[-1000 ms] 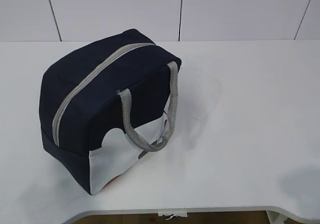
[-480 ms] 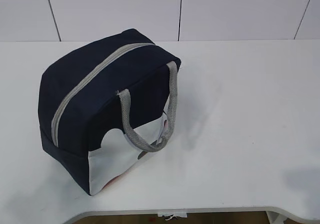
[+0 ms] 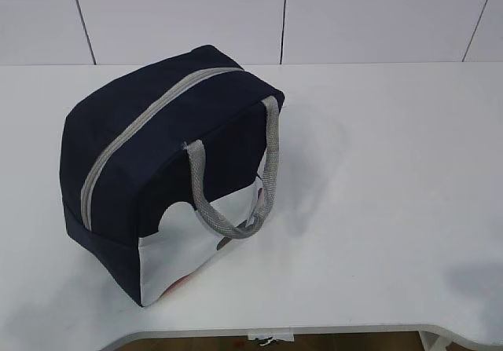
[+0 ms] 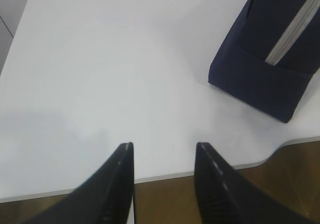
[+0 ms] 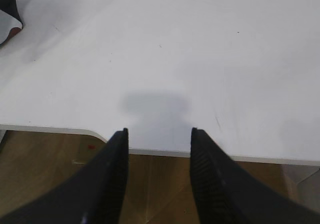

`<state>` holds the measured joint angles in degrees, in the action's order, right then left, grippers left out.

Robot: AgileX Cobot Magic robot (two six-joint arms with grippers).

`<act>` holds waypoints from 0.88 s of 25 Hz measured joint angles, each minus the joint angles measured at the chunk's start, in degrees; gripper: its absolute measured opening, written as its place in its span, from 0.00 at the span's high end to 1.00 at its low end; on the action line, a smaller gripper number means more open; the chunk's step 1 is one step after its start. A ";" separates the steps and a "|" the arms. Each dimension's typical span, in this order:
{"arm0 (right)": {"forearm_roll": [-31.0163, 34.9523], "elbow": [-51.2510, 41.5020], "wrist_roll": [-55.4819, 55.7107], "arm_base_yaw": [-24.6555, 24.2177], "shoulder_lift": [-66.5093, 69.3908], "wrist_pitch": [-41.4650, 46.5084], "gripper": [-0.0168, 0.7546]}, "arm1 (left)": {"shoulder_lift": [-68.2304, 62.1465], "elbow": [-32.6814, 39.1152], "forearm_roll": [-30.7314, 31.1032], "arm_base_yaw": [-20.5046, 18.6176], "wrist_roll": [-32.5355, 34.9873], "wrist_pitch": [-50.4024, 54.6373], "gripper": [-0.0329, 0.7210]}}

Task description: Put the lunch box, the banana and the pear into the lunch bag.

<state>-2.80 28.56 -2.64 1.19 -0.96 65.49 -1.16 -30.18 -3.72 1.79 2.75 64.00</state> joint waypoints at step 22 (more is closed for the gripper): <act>0.14 0.00 0.00 0.00 0.00 0.00 0.57 | 0.48 0.00 0.00 0.00 0.00 -0.23 0.55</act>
<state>-2.67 28.56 -2.64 1.19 -0.96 65.49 -0.68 -30.18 -3.72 1.79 2.75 63.77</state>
